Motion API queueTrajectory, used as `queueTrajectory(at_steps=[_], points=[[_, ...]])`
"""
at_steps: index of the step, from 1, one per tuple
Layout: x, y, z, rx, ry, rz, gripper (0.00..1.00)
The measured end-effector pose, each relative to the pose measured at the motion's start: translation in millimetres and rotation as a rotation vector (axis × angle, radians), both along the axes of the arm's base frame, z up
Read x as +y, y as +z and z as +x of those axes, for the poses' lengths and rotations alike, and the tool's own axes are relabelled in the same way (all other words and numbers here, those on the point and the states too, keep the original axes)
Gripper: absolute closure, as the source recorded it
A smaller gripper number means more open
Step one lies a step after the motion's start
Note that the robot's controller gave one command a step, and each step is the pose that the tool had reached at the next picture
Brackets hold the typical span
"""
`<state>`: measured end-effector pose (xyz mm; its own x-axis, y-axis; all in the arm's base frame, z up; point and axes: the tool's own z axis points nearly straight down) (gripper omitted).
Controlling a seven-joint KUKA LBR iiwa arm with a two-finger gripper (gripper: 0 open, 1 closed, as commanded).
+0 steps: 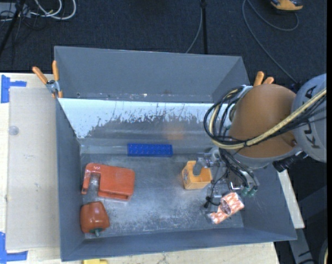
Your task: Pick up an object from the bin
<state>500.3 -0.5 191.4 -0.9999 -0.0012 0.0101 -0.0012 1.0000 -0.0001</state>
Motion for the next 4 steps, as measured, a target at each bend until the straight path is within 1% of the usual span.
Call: queueTrajectory(at_steps=[1, 2, 3, 4], points=[[0.0, 4.1, 1.7, -0.008, 0.000, 0.000, 0.00], [-34.4, -39.6, 29.5, -0.011, 0.003, 0.001, 0.00], [-42.9, -65.0, 53.8, 0.004, 0.062, -0.003, 0.00], [-60.3, -112.0, 99.7, -0.016, 0.050, 0.001, 1.00]])
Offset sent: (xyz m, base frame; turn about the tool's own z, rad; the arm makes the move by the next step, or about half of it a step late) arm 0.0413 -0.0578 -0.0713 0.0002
